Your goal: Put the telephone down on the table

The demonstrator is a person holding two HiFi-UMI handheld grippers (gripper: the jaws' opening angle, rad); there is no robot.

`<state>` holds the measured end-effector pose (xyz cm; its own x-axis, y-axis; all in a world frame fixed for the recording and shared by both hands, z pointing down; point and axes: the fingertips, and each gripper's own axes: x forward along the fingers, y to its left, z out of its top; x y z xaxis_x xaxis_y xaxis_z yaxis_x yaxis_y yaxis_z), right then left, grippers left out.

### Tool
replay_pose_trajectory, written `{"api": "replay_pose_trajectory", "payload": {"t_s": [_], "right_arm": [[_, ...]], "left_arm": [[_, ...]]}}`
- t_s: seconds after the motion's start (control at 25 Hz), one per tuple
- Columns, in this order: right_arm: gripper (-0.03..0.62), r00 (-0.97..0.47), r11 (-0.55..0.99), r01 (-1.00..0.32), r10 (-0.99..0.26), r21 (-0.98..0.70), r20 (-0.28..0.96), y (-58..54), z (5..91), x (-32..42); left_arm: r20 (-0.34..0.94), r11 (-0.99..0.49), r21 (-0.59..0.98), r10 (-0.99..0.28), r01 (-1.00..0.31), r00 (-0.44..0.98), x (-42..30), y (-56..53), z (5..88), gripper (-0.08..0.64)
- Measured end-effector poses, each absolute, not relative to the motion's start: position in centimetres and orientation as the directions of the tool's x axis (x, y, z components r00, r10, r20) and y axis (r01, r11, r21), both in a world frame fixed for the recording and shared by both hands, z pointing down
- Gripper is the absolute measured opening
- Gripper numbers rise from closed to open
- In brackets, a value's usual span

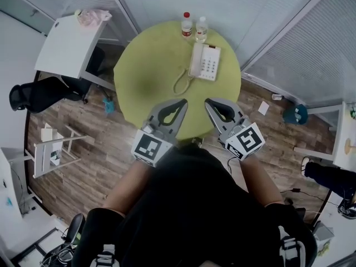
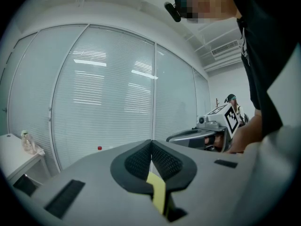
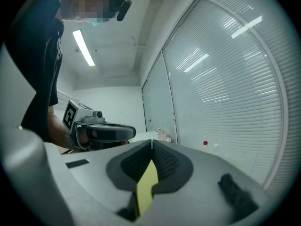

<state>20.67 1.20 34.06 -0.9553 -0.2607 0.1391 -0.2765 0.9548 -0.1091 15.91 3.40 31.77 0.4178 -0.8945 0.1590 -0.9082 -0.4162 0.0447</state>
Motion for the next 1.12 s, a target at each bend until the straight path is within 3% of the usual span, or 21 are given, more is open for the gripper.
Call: {"api": "replay_pose_trajectory", "payload": {"t_s": [0.44,1.12], "right_arm": [[0.020,-0.939,0.943,-0.319,-0.300,-0.098,0.169,-1.0,34.8,17.6],[0.019,-0.856,0.866,-0.491,-0.458,-0.098,0.242,-3.0,35.7,4.2]], "left_arm": [[0.154,-0.458,0.061,-0.873,-0.887,0.462,12.6,0.8,32.6,0.014],[0.133,-0.623,0.111,-0.762,-0.774,0.633,-0.1,-2.5,33.8,0.014]]}}
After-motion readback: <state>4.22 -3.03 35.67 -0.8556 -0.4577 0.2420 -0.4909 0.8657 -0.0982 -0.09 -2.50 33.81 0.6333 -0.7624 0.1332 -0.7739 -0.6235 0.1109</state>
